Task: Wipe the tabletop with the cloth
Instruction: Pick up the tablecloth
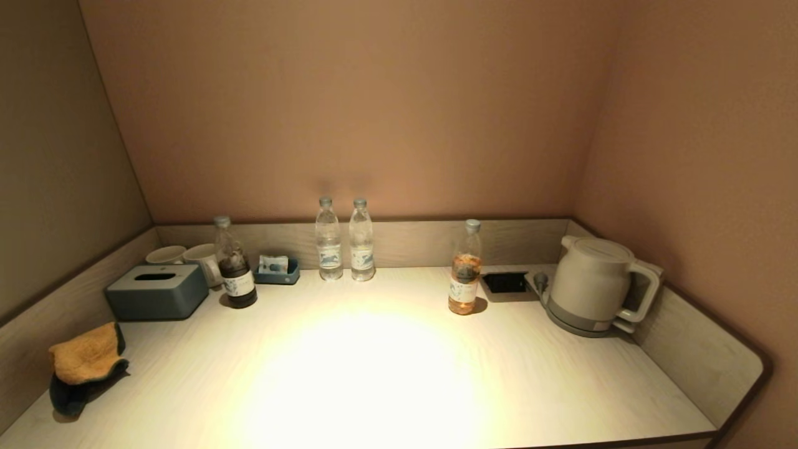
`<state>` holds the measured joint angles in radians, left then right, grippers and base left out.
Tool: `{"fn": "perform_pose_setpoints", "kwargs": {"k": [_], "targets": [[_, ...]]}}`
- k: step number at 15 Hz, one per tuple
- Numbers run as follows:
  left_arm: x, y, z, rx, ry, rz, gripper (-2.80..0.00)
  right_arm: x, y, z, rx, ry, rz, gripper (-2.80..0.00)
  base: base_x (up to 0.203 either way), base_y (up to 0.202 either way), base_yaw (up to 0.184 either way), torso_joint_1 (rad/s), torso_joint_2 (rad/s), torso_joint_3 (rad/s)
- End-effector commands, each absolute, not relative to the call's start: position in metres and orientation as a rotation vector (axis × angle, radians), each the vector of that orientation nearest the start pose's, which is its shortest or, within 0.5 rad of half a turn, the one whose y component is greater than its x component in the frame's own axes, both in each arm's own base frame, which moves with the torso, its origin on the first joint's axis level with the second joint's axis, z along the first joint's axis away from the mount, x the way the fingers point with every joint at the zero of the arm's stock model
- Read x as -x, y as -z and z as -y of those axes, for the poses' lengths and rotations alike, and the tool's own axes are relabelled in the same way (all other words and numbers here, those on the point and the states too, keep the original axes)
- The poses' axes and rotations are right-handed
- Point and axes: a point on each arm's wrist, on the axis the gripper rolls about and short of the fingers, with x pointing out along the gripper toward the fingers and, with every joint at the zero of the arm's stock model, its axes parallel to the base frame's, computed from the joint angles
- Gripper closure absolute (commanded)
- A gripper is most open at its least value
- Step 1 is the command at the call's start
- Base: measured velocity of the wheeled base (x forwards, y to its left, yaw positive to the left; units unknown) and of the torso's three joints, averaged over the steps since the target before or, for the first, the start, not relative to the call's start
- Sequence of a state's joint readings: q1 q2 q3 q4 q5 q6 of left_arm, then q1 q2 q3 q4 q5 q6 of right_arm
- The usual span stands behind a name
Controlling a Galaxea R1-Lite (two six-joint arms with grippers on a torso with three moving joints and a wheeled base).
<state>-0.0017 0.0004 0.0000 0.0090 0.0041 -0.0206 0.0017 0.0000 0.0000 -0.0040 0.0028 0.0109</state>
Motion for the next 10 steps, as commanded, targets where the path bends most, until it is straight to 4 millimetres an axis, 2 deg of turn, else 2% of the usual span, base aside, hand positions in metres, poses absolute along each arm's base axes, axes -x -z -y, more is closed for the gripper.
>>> {"fn": "perform_pose_setpoints", "kwargs": {"k": [1, 10], "targets": [[0.0228, -0.0744, -0.0001, 0.017, -0.002, -0.011, 0.0, 0.0228, -0.0761, 0.0, -0.011, -0.005, 0.006, 0.0, 0.0, 0.0, 0.0, 0.0, 0.0, 0.0], [0.0228, -0.0743, -0.0001, 0.011, -0.003, -0.012, 0.0, 0.0228, -0.0761, 0.0, -0.011, -0.005, 0.006, 0.0, 0.0, 0.0, 0.0, 0.0, 0.0, 0.0]]}}
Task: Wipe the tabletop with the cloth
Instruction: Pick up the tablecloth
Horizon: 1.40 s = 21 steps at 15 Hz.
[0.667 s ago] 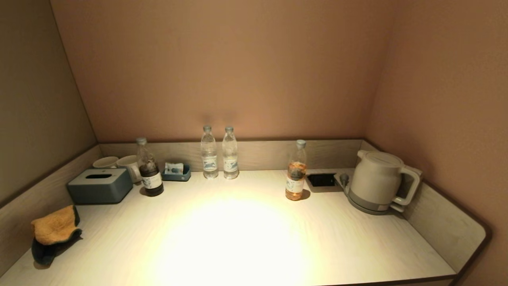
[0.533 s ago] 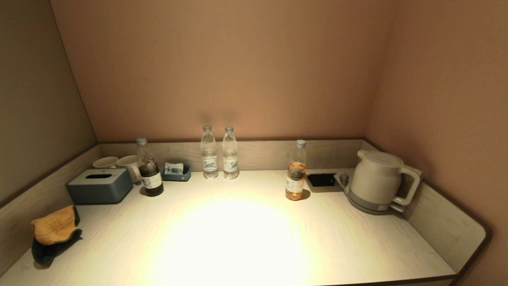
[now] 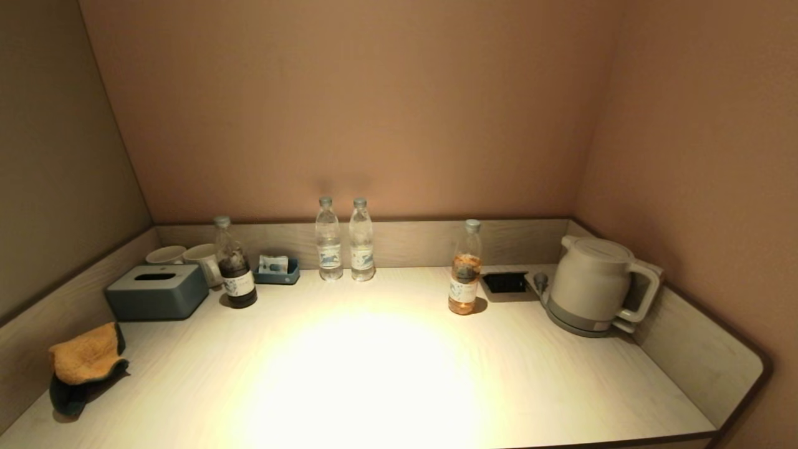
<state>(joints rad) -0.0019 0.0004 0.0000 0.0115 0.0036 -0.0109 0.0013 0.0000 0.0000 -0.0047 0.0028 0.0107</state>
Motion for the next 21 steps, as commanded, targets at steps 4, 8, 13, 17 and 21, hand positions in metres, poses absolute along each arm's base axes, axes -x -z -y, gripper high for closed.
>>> {"fn": "perform_pose_setpoints", "kwargs": {"k": [4, 8, 13, 17, 21], "targets": [[0.023, -0.075, 0.0, 0.012, -0.006, -0.008, 0.0, 0.023, -0.076, 0.0, -0.011, -0.005, 0.005, 0.0, 0.0, 0.0, 0.0, 0.0, 0.0, 0.0], [0.036, -0.112, -0.001, 0.014, -0.023, 0.114, 0.0, 0.023, -0.076, 0.0, -0.011, -0.005, 0.005, 0.0, 0.0, 0.0, 0.0, 0.0, 0.0, 0.0], [0.031, -0.164, -0.003, 0.019, -0.118, -0.045, 0.0, 0.023, -0.076, 0.0, -0.011, -0.005, 0.005, 0.0, 0.0, 0.0, 0.0, 0.0, 0.0, 0.0], [-0.043, -0.191, -0.005, 0.035, -0.248, -0.363, 0.0, 0.023, -0.076, 0.0, -0.011, -0.005, 0.005, 0.0, 0.0, 0.0, 0.0, 0.0, 0.0, 0.0], [-0.15, -0.194, -0.023, 0.058, -0.395, -0.652, 0.0, 0.023, -0.076, 0.0, -0.011, -0.006, 0.005, 0.0, 0.0, 0.0, 0.0, 0.0, 0.0, 0.0]]}}
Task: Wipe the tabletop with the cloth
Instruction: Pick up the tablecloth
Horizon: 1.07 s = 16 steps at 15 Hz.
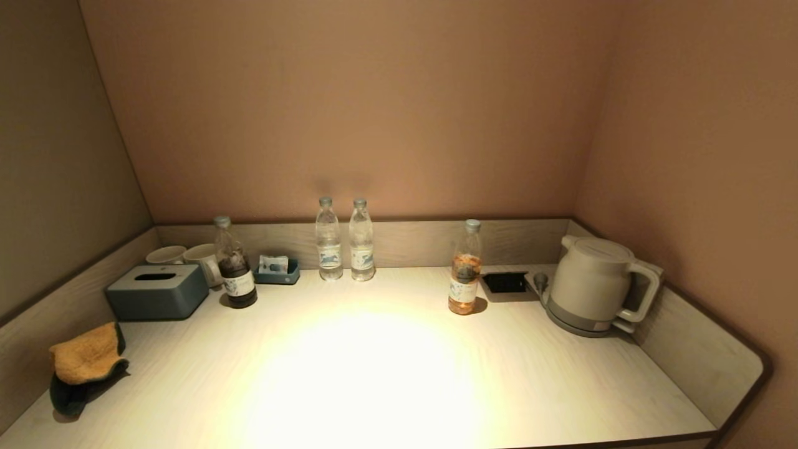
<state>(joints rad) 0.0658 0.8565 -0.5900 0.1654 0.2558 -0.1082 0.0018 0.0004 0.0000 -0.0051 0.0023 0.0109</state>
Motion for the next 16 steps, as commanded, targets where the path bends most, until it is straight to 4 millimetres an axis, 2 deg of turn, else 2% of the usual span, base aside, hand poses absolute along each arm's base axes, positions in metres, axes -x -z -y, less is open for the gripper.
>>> {"fn": "perform_pose_setpoints", "kwargs": {"k": [1, 2, 4, 5, 7, 9, 10, 16], "targets": [[-0.179, -0.188, -0.034, 0.071, -0.438, -0.716, 0.0, 0.023, -0.076, 0.0, -0.011, -0.005, 0.005, 0.0, 0.0, 0.0, 0.0, 0.0, 0.0, 0.0], [-0.209, -0.177, -0.049, 0.092, -0.479, -0.786, 0.0, 0.023, -0.076, 0.0, -0.011, -0.005, 0.005, 0.0, 0.0, 0.0, 0.0, 0.0, 0.0, 0.0], [-0.252, -0.157, -0.087, 0.153, -0.522, -0.869, 0.0, 0.023, -0.076, 0.0, -0.011, -0.005, 0.006, 0.0, 0.0, 0.0, 0.0, 0.0, 0.0, 0.0], [-0.268, -0.148, -0.106, 0.186, -0.525, -0.893, 0.0, 0.023, -0.076, 0.0, -0.011, -0.005, 0.006, 0.0, 0.0, 0.0, 0.0, 0.0, 0.0, 0.0], [-0.288, -0.134, -0.14, 0.232, -0.533, -0.912, 0.0, 0.023, -0.076, 0.0, -0.011, -0.005, 0.005, 0.0, 0.0, 0.0, 0.0, 0.0, 0.0, 0.0], [-0.299, -0.116, -0.161, 0.242, -0.526, -0.95, 0.0, 0.023, -0.076, 0.0, -0.011, -0.005, 0.006, 0.0, 0.0, 0.0, 0.0, 0.0, 0.0, 0.0], [-0.302, -0.111, -0.165, 0.258, -0.499, -0.958, 0.0, 0.023, -0.076, 0.0, -0.011, -0.005, 0.005, 0.0, 0.0, 0.0, 0.0, 0.0, 0.0, 0.0], [-0.308, -0.099, -0.168, 0.299, -0.422, -0.976, 0.0, 0.023, -0.076, 0.0, -0.011, -0.005, 0.006, 0.0, 0.0, 0.0, 0.0, 0.0, 0.0, 0.0]]}}
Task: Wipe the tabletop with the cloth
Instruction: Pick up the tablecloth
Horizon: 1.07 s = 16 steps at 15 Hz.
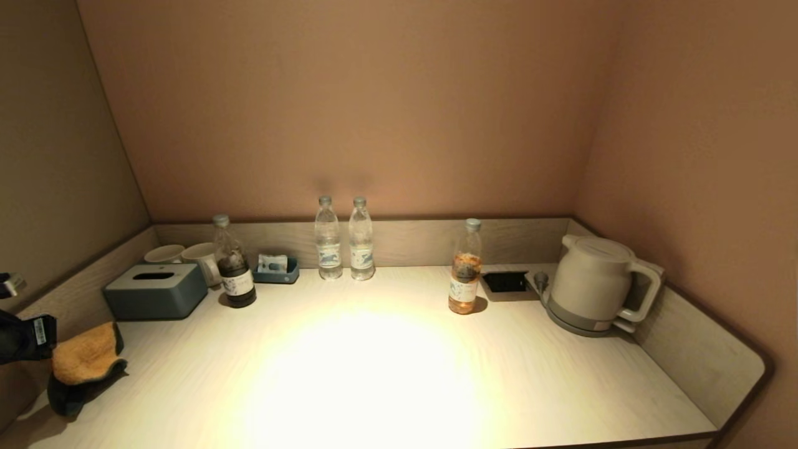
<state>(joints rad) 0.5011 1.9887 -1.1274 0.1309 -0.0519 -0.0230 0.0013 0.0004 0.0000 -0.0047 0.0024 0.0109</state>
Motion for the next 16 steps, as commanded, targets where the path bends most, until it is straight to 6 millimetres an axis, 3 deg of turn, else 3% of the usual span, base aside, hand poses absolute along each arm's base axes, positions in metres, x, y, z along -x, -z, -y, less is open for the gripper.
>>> {"fn": "perform_pose_setpoints", "kwargs": {"k": [1, 5, 6, 11, 16], "targets": [[-0.308, -0.099, -0.168, 0.3, -0.421, -0.976, 0.0, 0.023, -0.076, 0.0, -0.011, -0.005, 0.006, 0.0, 0.0, 0.0, 0.0, 0.0, 0.0, 0.0], [-0.312, -0.092, -0.17, 0.291, -0.413, -0.99, 0.0, 0.023, -0.076, 0.0, -0.011, -0.005, 0.005, 0.0, 0.0, 0.0, 0.0, 0.0, 0.0, 0.0], [-0.312, -0.093, -0.17, 0.291, -0.411, -0.988, -2.8, 0.023, -0.076, 0.0, -0.011, -0.005, 0.005, 0.0, 0.0, 0.0, 0.0, 0.0, 0.0, 0.0], [-0.321, -0.088, -0.17, 0.271, -0.402, -0.93, -2.8, 0.023, -0.076, 0.0, -0.011, -0.005, 0.006, 0.0, 0.0, 0.0, 0.0, 0.0, 0.0, 0.0], [-0.33, -0.07, -0.172, 0.266, -0.397, -0.936, -2.8, 0.023, -0.076, 0.0, -0.011, -0.006, 0.006, 0.0, 0.0, 0.0, 0.0, 0.0, 0.0, 0.0]]}}
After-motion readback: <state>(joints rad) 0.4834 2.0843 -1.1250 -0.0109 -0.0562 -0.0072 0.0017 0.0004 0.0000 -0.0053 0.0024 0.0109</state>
